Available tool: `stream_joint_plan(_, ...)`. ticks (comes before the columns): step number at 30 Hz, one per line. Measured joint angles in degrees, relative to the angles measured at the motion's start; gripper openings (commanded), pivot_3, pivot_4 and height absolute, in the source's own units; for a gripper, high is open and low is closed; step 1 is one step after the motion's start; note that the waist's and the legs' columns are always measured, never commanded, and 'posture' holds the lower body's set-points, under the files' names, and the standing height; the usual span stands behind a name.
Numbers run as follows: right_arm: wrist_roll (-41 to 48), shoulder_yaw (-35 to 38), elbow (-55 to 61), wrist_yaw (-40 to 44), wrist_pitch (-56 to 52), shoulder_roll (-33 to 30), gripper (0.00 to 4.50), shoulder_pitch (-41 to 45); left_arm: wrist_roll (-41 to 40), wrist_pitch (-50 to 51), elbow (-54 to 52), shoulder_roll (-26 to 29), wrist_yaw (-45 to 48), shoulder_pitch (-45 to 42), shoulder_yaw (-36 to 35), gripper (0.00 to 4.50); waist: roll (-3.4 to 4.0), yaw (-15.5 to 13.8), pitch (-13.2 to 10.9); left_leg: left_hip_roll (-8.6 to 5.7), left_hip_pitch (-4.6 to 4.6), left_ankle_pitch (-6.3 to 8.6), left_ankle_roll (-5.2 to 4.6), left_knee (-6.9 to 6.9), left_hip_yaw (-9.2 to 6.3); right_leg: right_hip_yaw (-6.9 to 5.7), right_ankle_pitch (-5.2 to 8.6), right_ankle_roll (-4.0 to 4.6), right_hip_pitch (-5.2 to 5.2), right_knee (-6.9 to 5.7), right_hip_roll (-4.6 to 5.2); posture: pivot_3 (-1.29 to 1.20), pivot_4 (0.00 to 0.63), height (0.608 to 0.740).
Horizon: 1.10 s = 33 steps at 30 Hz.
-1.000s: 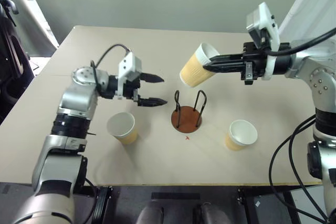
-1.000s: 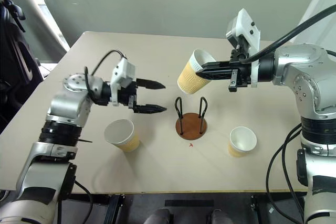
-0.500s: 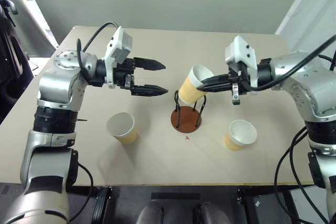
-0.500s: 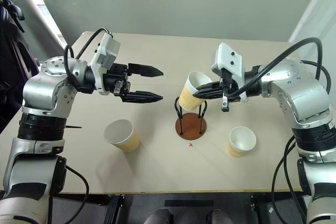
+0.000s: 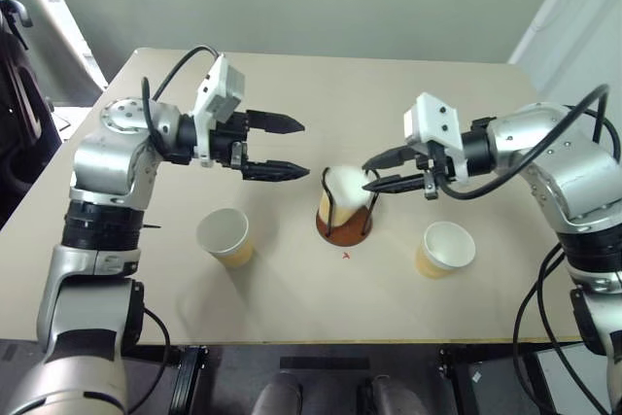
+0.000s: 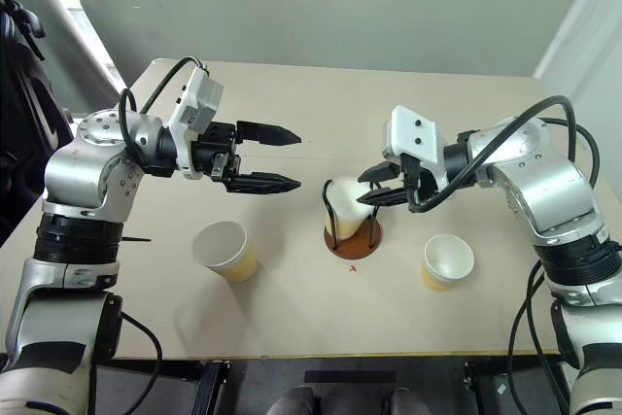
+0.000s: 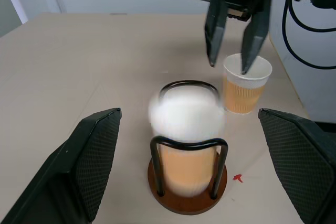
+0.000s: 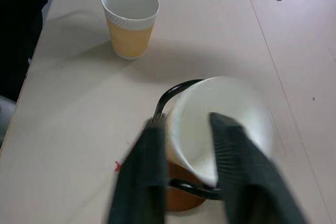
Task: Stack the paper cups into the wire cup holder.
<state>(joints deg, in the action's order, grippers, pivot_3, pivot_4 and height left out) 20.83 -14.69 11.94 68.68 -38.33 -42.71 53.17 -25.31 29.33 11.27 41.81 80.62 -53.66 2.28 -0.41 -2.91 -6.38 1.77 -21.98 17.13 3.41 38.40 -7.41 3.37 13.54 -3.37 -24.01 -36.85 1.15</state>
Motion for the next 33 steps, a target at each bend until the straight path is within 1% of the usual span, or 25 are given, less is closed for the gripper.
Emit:
stream_joint_plan(2, 0.27, 0.0, -0.02, -1.03, -0.04, 1.55, 2.36, 0.0, 0.1, -0.11, -0.01, 0.0, -0.28, 0.16, 0.0, 4.5, 0.0, 0.1, 0.0, 0.0, 0.0, 0.0, 0.0, 0.0, -0.01, 0.0, 0.0, 0.0, -0.01, 0.0, 0.0, 0.0, 0.15, 0.74)
stream_joint_plan(6, 0.76, 0.78, -0.05, -1.89, -0.69, 1.73, 2.36, -0.02, 0.19, -0.13, -0.02, 0.08, -0.77, 1.31, 0.0, 4.5, 0.0, 0.05, 0.0, -0.01, -0.02, 0.0, 0.0, 0.0, -0.01, -0.01, 0.0, 0.0, 0.0, 0.02, 0.01, 0.0, 0.15, 0.74)
stream_joint_plan(8, 2.32, 2.75, -0.06, -3.08, -2.09, 2.93, 2.36, -0.15, 0.18, -0.13, -0.14, 0.41, -0.8, 1.54, 0.0, 4.5, 0.0, 0.09, 0.0, 0.0, -0.02, 0.0, 0.0, 0.0, -0.01, -0.01, 0.0, 0.0, 0.0, 0.02, 0.0, 0.0, 0.15, 0.74)
stream_joint_plan(12, 4.75, 5.72, -0.05, -6.59, -3.84, 5.86, 2.36, -0.33, 0.2, -0.07, -2.46, 2.78, -0.44, 3.21, 0.0, 4.5, 0.0, 0.27, 0.0, 0.0, -0.01, 0.0, 0.0, -0.03, -0.01, 0.0, 0.0, 0.0, -0.02, 0.02, -0.01, 0.0, 0.15, 0.74)
stream_joint_plan(15, 5.8, 6.57, 0.03, -7.45, -4.85, 6.18, 2.36, -0.6, 0.78, -0.31, -4.84, 6.68, 0.77, 5.57, 0.09, 4.5, 0.0, 0.49, 0.0, 0.0, 0.0, 0.0, 0.0, -0.07, -0.01, 0.0, 0.0, 0.0, -0.03, 0.05, -0.02, 0.0, 0.15, 0.74)
stream_joint_plan(19, 7.13, 7.35, 0.23, -8.06, -5.6, 6.51, 2.36, -1.19, 3.25, -3.66, -8.68, 14.46, 3.06, 10.11, -0.03, 4.5, 0.0, 0.86, 0.0, 0.0, 0.0, -0.01, 0.01, -0.15, -0.02, 0.01, 0.03, 0.05, -0.1, 0.12, -0.03, 0.0, 0.15, 0.74)
stream_joint_plan(22, 8.27, 8.22, 0.2, -8.45, -5.74, 6.67, 2.36, -1.26, 3.43, -4.59, -12.21, 18.61, 4.27, 12.82, -0.78, 4.5, 0.0, 0.9, 0.0, 0.0, 0.0, -0.01, 0.01, -0.17, -0.05, -0.01, 0.05, 0.09, -0.1, 0.16, -0.03, 0.0, 0.15, 0.74)
stream_joint_plan(26, 9.74, 9.7, -0.53, -8.23, -5.65, 6.57, 2.36, -0.81, 1.19, -3.11, -18.28, 24.01, 5.92, 17.91, -4.33, 4.5, 0.0, 1.06, 0.0, 0.0, -0.01, -0.01, 0.01, -0.2, -0.04, 0.01, 0.07, 0.13, -0.12, 0.14, -0.03, 0.0, 0.15, 0.74)
stream_joint_plan(28, 10.0, 9.88, -1.17, -7.73, -5.32, 6.32, 2.36, -0.62, -1.17, -1.02, -21.42, 26.81, 7.03, 20.5, -6.49, 4.5, 0.0, 1.22, 0.0, 0.01, 0.0, 0.0, 0.02, -0.24, -0.03, 0.01, 0.1, 0.18, -0.15, 0.08, -0.03, 0.0, 0.15, 0.74)
stream_joint_plan(33, 10.03, 9.89, -3.4, -6.66, -4.44, 6.09, 2.36, -0.32, -5.32, 1.93, -26.44, 32.37, 9.0, 23.02, -9.17, 4.5, 0.0, 1.22, 0.0, 0.03, 0.03, 0.0, 0.02, -0.26, -0.04, 0.01, 0.2, 0.35, -0.24, -0.03, -0.02, 0.0, 0.15, 0.74)
